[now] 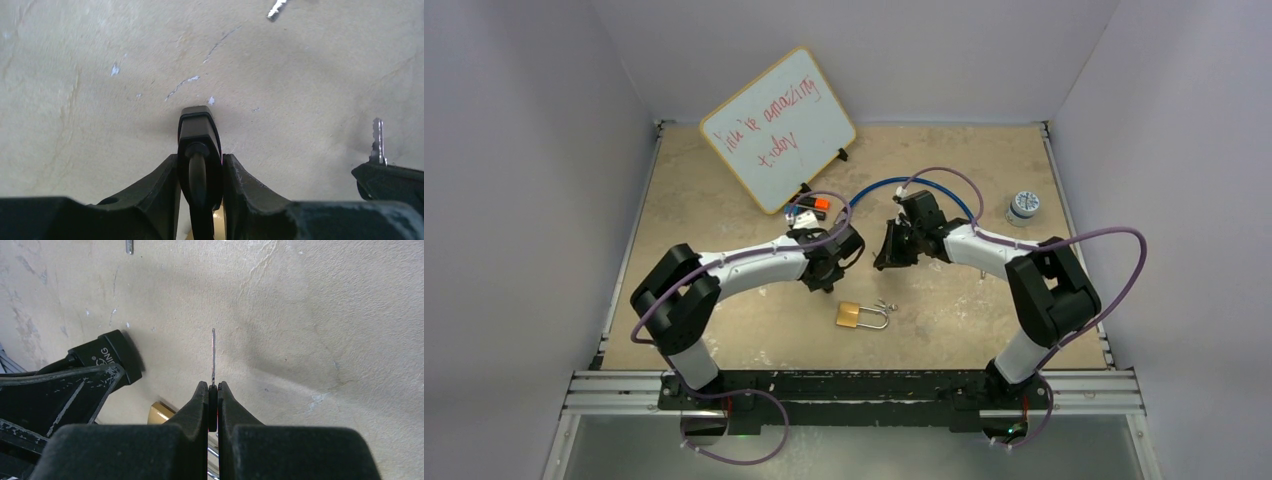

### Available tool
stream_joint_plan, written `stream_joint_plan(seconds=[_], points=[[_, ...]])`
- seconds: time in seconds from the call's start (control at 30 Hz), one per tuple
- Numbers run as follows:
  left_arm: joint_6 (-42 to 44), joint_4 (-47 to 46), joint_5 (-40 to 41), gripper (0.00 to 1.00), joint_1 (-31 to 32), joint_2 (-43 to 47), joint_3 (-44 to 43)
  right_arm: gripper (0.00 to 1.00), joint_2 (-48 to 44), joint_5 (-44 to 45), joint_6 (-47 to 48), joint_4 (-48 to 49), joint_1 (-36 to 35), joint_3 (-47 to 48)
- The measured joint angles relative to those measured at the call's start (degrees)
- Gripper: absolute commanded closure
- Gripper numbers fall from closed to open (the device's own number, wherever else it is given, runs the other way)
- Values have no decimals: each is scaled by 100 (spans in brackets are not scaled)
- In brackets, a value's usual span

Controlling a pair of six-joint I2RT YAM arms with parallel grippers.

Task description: Unlock with the key

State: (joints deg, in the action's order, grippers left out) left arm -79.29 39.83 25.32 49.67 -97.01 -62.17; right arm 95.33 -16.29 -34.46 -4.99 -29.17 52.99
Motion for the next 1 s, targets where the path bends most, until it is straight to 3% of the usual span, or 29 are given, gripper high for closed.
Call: stream_joint_plan(seconds=[0.07,0.37,0.5,0.53,0.7,1.0], points=[[643,-173,50,83,0,-9,-22,100,-4,2,0,11,0,0],[4271,-1971,-398,64,2,122,581,100,-9,11,2,4,55,0],[5042,-2396,-431,37,9,2,584,100,-15,13,2,-68,70,0],[5123,-2503,-428,35,9,-33,588,100,-26,13,2,-83,70,-4],[5254,-3263,-400,36,9,-57,894,100,-210,33,2,-188,70,-111],[5112,-4621,-79,54,22,-2,1749,100,-420,55,4,-356,70,-192]])
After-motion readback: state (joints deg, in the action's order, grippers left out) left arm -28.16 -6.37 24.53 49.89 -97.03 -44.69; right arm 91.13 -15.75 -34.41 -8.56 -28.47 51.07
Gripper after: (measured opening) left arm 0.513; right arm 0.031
